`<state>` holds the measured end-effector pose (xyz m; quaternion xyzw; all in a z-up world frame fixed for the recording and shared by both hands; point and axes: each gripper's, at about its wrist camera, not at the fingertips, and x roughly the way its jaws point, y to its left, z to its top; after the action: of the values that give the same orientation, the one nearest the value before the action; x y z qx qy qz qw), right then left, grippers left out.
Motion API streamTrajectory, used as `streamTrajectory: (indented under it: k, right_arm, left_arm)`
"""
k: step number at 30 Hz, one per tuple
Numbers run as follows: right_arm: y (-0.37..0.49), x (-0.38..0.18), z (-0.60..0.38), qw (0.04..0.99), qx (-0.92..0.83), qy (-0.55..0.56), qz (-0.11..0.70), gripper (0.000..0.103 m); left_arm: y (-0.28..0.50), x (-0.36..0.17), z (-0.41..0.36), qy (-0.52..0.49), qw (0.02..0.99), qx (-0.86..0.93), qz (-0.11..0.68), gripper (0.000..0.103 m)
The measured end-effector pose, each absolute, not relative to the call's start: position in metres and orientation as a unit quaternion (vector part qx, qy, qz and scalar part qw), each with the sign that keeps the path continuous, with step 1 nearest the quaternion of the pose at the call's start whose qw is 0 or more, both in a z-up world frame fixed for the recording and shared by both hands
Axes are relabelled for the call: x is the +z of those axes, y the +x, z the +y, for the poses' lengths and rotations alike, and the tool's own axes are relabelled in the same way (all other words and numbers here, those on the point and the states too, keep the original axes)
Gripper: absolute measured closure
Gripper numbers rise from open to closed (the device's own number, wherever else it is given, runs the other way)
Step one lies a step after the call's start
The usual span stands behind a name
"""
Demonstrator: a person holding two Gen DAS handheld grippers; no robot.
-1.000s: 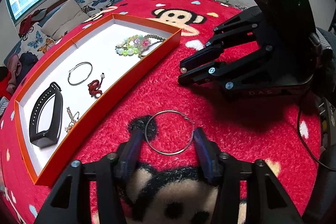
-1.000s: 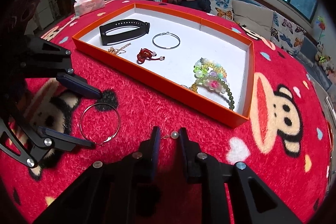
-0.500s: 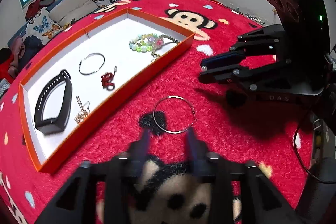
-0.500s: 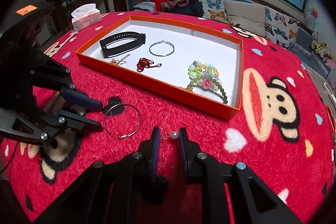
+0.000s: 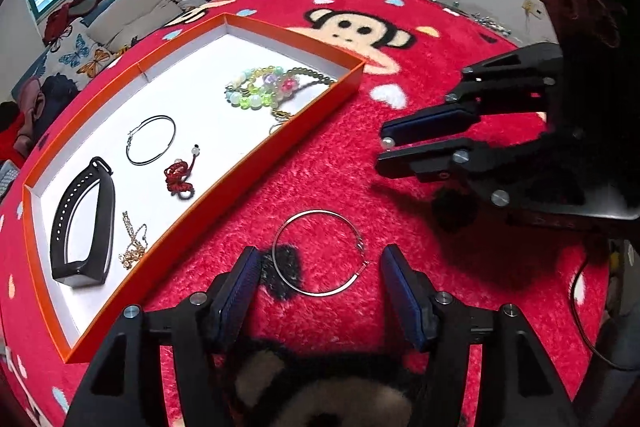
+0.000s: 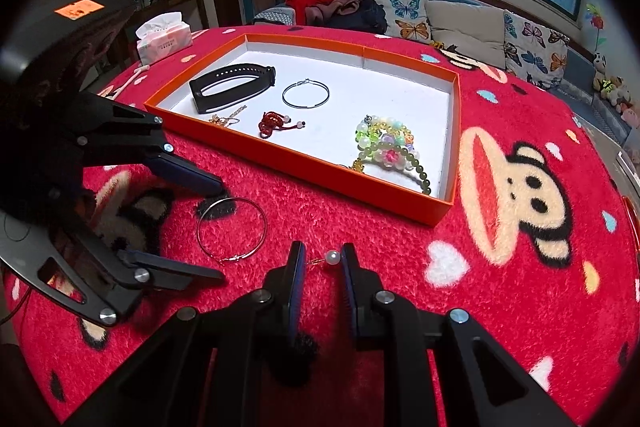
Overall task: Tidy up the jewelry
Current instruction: 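Grasp the second silver hoop with the left gripper while the right grasps the pearl stud earring, then carry both earrings into the tray and open both grippers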
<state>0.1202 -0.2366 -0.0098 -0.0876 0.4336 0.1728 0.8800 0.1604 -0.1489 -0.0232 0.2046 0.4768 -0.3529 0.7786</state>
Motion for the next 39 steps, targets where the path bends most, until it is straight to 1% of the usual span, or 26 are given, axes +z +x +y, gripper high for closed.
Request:
streamTrajectory:
  k: [16, 19, 21, 22, 32, 39]
  right_arm:
    - [0.12, -0.011, -0.244, 0.882, 0.173, -0.075, 0.433, 0.083]
    - [0.121, -0.012, -0.245, 0.882, 0.173, -0.073, 0.433, 0.083]
    - [0.12, -0.011, -0.246, 0.882, 0.173, -0.072, 0.432, 0.083]
    - [0.12, -0.011, -0.246, 0.882, 0.173, -0.072, 0.432, 0.083]
    - [0.12, -0.01, -0.247, 0.883, 0.175, -0.069, 0.429, 0.083]
    - [0.122, 0.001, -0.245, 0.886, 0.179, -0.069, 0.422, 0.083]
  left_arm:
    - [0.172, -0.028, -0.16, 0.193, 0.794, -0.3, 0.493, 0.037]
    - [0.171, -0.028, -0.159, 0.188, 0.798, -0.297, 0.49, 0.04]
    - [0.169, -0.027, -0.158, 0.185, 0.8, -0.296, 0.487, 0.049]
    - [0.169, -0.027, -0.157, 0.184, 0.802, -0.295, 0.486, 0.051]
    - [0.169, -0.022, -0.149, 0.161, 0.808, -0.297, 0.482, 0.051]
    - [0.17, 0.008, -0.13, 0.136, 0.829, -0.289, 0.459, 0.051]
